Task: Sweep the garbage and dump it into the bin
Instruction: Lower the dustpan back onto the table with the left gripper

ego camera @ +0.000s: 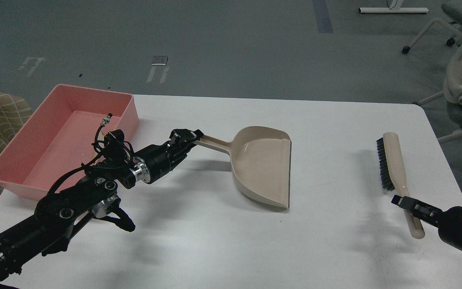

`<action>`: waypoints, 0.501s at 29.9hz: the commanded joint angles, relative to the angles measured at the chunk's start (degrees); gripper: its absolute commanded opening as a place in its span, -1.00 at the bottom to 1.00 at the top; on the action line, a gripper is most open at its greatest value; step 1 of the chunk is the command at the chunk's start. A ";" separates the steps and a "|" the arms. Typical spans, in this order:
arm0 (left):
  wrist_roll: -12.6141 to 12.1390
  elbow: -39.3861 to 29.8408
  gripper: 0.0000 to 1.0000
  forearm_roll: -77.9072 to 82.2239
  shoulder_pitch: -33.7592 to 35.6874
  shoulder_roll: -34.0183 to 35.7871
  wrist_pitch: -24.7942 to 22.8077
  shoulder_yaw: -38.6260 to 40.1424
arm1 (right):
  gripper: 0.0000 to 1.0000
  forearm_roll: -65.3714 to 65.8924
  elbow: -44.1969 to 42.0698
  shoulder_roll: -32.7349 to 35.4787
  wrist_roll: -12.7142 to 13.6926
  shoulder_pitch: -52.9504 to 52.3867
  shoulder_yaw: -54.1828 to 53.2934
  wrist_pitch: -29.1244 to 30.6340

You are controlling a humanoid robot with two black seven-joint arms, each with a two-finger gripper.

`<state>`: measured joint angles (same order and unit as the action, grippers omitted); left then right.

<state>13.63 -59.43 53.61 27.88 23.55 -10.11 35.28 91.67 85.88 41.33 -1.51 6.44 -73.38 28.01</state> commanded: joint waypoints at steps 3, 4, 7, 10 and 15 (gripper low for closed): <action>-0.10 -0.43 -0.72 0.00 -0.98 0.27 0.00 -0.21 | -1.00 -0.35 0.51 -1.33 -0.25 0.06 2.36 -0.01; -0.10 -0.77 -0.71 -0.08 -1.16 0.27 0.00 -0.12 | -1.00 -0.35 0.51 -1.86 -0.25 0.06 2.54 -0.01; -0.27 -1.04 -0.36 -0.17 -1.25 0.27 0.00 -0.04 | -1.00 -0.27 0.60 -2.13 -0.25 0.06 2.45 -0.01; -0.10 -1.04 0.40 -0.35 -1.16 0.44 0.00 0.49 | -1.00 -0.18 0.34 -2.13 -0.25 0.06 2.63 -0.01; -0.54 -1.13 0.64 -0.52 -1.07 0.53 -0.27 0.84 | -0.79 0.00 -0.28 -2.66 -0.25 0.06 2.71 -0.01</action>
<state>13.38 -60.53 53.22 26.71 24.06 -10.27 35.93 91.59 85.91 39.04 -1.78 6.50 -70.77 27.99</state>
